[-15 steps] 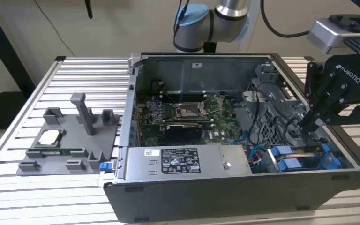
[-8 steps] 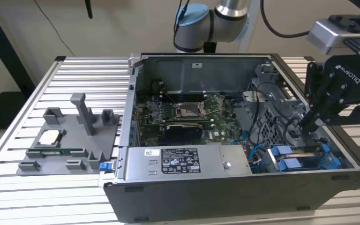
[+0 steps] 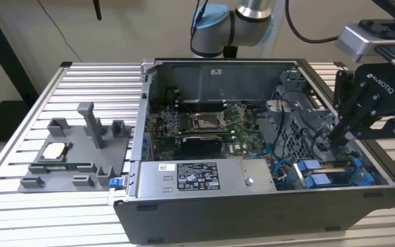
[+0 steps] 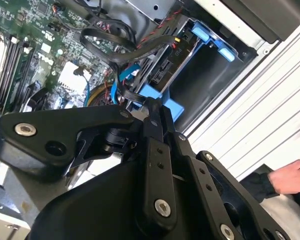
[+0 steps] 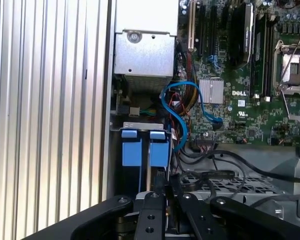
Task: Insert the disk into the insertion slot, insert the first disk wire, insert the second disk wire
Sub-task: 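Insert the second disk wire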
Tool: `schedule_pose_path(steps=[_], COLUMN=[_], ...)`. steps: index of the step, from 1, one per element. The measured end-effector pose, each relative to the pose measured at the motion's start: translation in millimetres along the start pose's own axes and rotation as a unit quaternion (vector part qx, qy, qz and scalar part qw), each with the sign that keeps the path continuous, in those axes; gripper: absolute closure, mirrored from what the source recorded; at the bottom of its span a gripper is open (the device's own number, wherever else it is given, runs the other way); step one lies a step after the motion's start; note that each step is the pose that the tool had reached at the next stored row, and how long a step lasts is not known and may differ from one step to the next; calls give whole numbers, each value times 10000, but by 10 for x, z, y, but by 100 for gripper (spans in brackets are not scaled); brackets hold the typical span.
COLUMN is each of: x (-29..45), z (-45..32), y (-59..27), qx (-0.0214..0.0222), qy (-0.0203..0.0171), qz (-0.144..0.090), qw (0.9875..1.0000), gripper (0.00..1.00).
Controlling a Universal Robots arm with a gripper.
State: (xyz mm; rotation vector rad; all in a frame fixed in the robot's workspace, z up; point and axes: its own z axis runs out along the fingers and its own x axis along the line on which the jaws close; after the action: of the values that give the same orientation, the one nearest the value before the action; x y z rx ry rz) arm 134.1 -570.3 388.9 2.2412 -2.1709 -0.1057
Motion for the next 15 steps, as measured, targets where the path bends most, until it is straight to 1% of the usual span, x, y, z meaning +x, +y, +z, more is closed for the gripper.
schedule_pose_path(steps=[4,11,15], x=[1,1,1], z=[13,25,35], y=[-1,-2,-2], qx=[0,0,0], qy=[8,8,14], qz=[1,0,1], qw=[10000,10000,10000], gripper=[84,84,84])
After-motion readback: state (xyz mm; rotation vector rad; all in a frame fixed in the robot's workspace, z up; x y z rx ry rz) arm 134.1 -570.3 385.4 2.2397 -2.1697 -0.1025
